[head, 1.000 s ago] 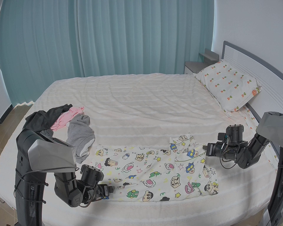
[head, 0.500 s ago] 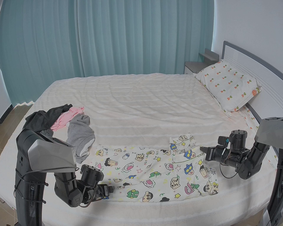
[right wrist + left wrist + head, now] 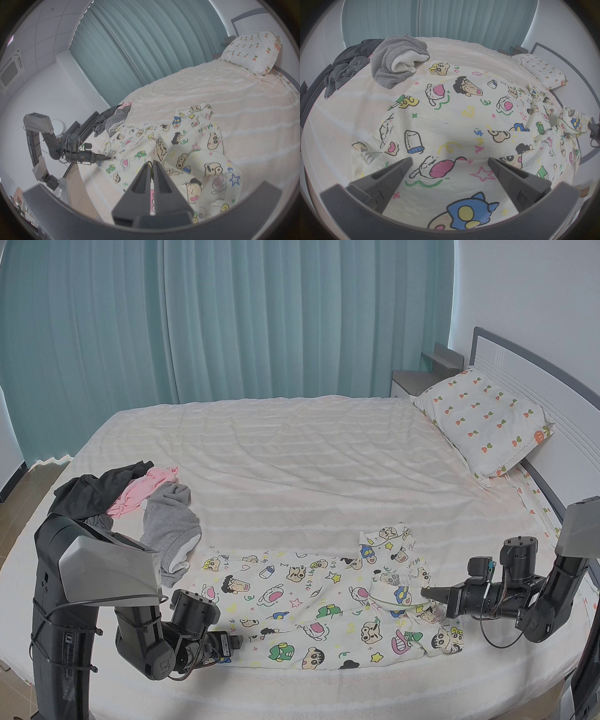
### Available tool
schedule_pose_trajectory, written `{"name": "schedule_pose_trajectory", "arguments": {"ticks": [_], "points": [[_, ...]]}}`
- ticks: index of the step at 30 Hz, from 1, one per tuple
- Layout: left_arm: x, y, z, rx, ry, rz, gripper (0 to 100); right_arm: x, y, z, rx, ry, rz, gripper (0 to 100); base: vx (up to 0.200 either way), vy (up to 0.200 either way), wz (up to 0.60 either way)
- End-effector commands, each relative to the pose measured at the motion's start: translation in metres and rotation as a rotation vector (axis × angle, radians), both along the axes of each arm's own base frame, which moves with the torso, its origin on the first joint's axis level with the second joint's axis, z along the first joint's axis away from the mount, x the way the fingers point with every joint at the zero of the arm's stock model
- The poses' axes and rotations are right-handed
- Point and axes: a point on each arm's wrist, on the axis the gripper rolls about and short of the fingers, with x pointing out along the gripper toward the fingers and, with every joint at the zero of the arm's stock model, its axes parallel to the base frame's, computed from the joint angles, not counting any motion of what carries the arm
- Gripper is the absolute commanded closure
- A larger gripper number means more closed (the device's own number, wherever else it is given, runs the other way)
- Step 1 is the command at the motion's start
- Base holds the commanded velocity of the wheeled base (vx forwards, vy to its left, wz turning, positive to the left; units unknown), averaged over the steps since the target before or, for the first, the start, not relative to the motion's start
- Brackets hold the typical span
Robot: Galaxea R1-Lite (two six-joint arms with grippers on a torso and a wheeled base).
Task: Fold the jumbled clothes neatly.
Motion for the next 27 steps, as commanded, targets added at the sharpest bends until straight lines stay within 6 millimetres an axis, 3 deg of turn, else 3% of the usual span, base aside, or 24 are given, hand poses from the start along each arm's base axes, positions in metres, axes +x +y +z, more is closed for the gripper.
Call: {"name": "schedule_pose_trajectory", "arguments": {"ticks": [1, 9, 24, 25, 27], "points": [[0.0, 0.0, 0.0, 0.0, 0.0, 0.001, 0, -0.01, -0.002, -0.004, -0.016, 0.028, 0.015, 100, 0.0, 0.0, 0.0], [0.0, 0.0, 0.0, 0.0, 0.0, 0.001, 0, -0.034, -0.007, -0.027, -0.097, 0.112, 0.097, 100, 0.0, 0.0, 0.0], [0.0, 0.0, 0.0, 0.0, 0.0, 0.001, 0, -0.053, -0.008, -0.05, -0.154, 0.219, 0.151, 100, 0.0, 0.0, 0.0], [0.0, 0.0, 0.0, 0.0, 0.0, 0.001, 0, -0.055, -0.009, -0.052, -0.159, 0.229, 0.156, 0, 0.0, 0.0, 0.0], [0.0, 0.0, 0.0, 0.0, 0.0, 0.001, 0, -0.057, -0.009, -0.052, -0.164, 0.233, 0.161, 0, 0.0, 0.0, 0.0]]}}
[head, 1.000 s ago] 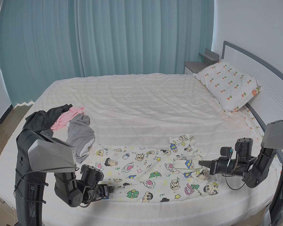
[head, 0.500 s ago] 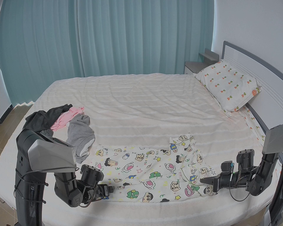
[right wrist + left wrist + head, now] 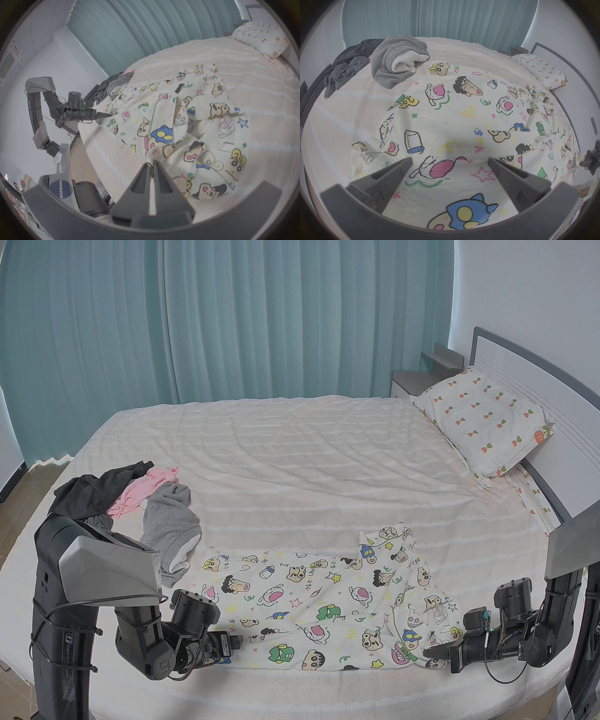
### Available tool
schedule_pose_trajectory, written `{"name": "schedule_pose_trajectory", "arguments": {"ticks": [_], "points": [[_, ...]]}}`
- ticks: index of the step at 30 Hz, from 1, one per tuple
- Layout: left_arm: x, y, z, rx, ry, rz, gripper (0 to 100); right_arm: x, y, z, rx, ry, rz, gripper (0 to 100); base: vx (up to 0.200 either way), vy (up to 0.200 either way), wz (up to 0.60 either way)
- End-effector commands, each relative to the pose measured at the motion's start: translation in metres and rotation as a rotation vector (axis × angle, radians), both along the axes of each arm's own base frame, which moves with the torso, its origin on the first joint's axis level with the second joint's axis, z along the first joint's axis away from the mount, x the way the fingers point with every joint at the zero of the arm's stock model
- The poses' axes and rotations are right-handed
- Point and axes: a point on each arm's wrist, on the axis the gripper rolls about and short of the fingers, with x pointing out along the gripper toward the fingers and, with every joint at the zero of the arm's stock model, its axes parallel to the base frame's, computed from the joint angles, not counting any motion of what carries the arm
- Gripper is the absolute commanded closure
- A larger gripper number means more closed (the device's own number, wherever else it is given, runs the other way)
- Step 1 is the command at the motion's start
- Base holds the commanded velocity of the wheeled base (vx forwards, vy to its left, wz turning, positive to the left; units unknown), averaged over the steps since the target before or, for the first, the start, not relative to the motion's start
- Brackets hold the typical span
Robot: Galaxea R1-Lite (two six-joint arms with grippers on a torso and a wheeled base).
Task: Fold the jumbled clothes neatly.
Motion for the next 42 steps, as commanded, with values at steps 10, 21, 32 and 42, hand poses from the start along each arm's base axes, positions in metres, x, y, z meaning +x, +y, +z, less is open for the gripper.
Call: {"name": "schedule_pose_trajectory", "arguments": {"ticks": [10, 21, 32, 42], "points": [[0.0, 0.0, 0.0, 0.001, 0.001, 0.0, 0, -0.008, -0.01, 0.007, -0.003, -0.015, -0.039, 0, 0.0, 0.0, 0.0], [0.0, 0.0, 0.0, 0.001, 0.002, 0.0, 0, 0.018, -0.024, 0.05, 0.145, -0.212, -0.213, 0, 0.0, 0.0, 0.0], [0.0, 0.0, 0.0, 0.001, 0.001, 0.0, 0, 0.096, 0.006, 0.014, 0.058, 0.04, -0.242, 0, 0.0, 0.0, 0.0], [0.0, 0.0, 0.0, 0.001, 0.002, 0.0, 0, 0.13, 0.024, 0.009, -0.055, 0.213, -0.25, 0, 0.0, 0.0, 0.0]]}}
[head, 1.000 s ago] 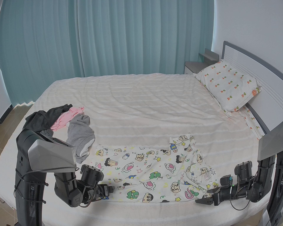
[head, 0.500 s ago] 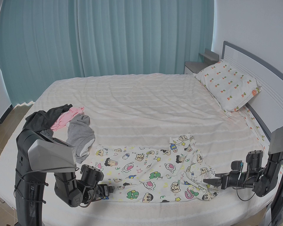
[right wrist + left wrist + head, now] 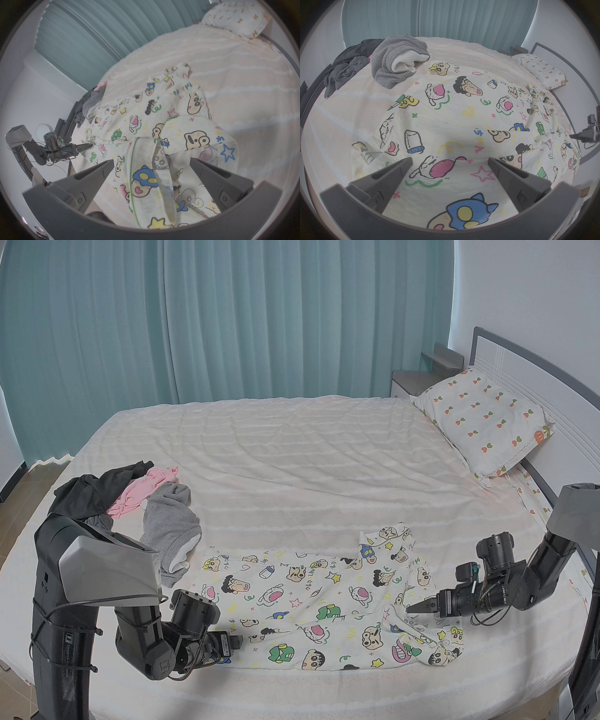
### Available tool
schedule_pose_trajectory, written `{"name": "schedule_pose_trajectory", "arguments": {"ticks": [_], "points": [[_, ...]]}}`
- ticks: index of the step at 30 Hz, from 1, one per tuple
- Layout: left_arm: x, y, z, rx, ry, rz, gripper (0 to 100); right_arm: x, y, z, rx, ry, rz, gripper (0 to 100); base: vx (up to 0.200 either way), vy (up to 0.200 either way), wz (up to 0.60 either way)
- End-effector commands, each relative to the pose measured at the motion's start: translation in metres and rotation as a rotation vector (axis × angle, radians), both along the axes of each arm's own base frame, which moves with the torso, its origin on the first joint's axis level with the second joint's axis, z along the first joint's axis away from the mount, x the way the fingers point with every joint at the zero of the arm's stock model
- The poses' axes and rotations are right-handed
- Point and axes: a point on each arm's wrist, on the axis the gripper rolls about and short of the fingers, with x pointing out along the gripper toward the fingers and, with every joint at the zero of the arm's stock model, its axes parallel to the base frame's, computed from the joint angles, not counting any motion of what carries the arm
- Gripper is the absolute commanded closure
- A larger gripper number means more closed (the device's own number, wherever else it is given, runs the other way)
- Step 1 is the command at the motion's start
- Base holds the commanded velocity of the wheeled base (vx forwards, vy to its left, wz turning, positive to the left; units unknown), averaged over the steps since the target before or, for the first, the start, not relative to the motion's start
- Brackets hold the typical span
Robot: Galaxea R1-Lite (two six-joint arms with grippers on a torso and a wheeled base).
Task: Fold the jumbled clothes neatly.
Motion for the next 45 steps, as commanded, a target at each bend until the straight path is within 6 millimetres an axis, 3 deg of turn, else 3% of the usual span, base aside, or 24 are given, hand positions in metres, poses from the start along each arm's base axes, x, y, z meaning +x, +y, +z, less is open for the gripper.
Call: {"name": "schedule_pose_trajectory", "arguments": {"ticks": [1, 9, 18, 19, 25, 34, 41, 45], "points": [[0.0, 0.0, 0.0, 0.001, 0.002, 0.0, 0, 0.029, 0.019, -0.013, -0.046, 0.045, 0.014, 0, 0.0, 0.0, 0.0], [0.0, 0.0, 0.0, -0.008, 0.0, 0.012, 0, 0.038, 0.034, -0.026, -0.041, 0.11, -0.043, 0, 0.0, 0.0, 0.0], [0.0, 0.0, 0.0, -0.008, 0.0, 0.012, 0, 0.038, 0.036, -0.027, -0.043, 0.13, -0.062, 0, 0.0, 0.0, 0.0], [0.0, 0.0, 0.0, -0.008, 0.0, 0.012, 0, 0.039, 0.036, -0.026, -0.043, 0.13, -0.062, 100, 0.0, 0.0, 0.0], [0.0, 0.0, 0.0, -0.008, 0.0, 0.012, 0, 0.04, 0.036, -0.019, -0.016, 0.134, -0.091, 100, 0.0, 0.0, 0.0], [0.0, 0.0, 0.0, -0.008, 0.0, 0.012, 0, 0.029, 0.034, 0.013, 0.016, 0.087, -0.109, 100, 0.0, 0.0, 0.0], [0.0, 0.0, 0.0, -0.008, 0.0, 0.012, 0, 0.008, 0.046, 0.033, 0.017, 0.061, -0.062, 100, 0.0, 0.0, 0.0], [0.0, 0.0, 0.0, -0.008, 0.0, 0.012, 0, -0.012, 0.065, 0.045, 0.016, 0.05, 0.011, 100, 0.0, 0.0, 0.0]]}}
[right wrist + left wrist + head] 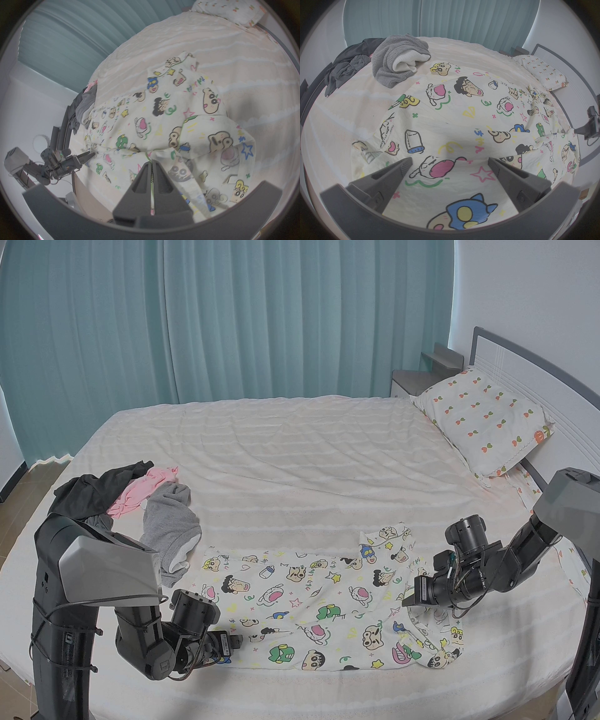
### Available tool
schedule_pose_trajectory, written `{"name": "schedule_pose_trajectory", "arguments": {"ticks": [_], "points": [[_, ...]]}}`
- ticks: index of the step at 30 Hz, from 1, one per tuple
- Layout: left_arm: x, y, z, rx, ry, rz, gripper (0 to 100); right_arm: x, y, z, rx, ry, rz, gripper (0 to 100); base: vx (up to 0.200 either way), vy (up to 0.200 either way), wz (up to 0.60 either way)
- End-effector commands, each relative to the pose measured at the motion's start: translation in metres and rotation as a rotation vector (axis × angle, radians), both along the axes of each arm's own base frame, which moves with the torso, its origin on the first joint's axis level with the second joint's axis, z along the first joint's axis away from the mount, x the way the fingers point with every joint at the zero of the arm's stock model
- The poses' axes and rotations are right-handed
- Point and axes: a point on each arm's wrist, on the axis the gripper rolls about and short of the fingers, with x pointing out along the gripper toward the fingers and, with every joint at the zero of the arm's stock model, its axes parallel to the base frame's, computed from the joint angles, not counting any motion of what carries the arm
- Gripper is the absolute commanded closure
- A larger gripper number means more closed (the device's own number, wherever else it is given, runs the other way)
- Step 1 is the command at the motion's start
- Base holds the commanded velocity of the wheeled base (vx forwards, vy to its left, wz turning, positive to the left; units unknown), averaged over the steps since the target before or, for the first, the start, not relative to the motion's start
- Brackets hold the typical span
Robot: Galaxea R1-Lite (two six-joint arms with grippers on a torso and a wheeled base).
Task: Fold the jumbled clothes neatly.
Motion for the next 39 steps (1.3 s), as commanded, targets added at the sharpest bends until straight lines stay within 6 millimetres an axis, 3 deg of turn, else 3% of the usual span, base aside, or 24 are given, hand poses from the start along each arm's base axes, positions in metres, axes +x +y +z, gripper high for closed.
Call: {"name": "schedule_pose_trajectory", "arguments": {"ticks": [1, 7, 16, 22, 23, 29, 39], "points": [[0.0, 0.0, 0.0, 0.0, 0.001, 0.001, 0, -0.021, 0.019, 0.02, 0.009, -0.038, 0.074, 100, 0.0, 0.0, 0.0], [0.0, 0.0, 0.0, 0.0, 0.001, 0.001, 0, -0.042, 0.043, 0.014, -0.069, -0.031, 0.123, 100, 0.0, 0.0, 0.0], [0.0, 0.0, 0.0, 0.0, 0.001, -0.001, 0, -0.065, 0.064, 0.0, -0.112, 0.026, 0.161, 100, 0.0, 0.0, 0.0], [0.0, 0.0, 0.0, 0.0, 0.001, 0.001, 0, -0.065, 0.072, -0.011, -0.124, 0.042, 0.16, 100, 0.0, 0.0, 0.0], [0.0, 0.0, 0.0, 0.0, 0.001, 0.001, 0, -0.065, 0.072, -0.011, -0.12, 0.033, 0.159, 0, 0.0, 0.0, 0.0], [0.0, 0.0, 0.0, 0.0, 0.001, 0.001, 0, -0.076, 0.071, -0.009, -0.122, 0.035, 0.174, 0, 0.0, 0.0, 0.0], [0.0, 0.0, 0.0, 0.0, 0.001, 0.001, 0, -0.1, 0.062, 0.029, -0.056, -0.078, 0.19, 0, 0.0, 0.0, 0.0]]}}
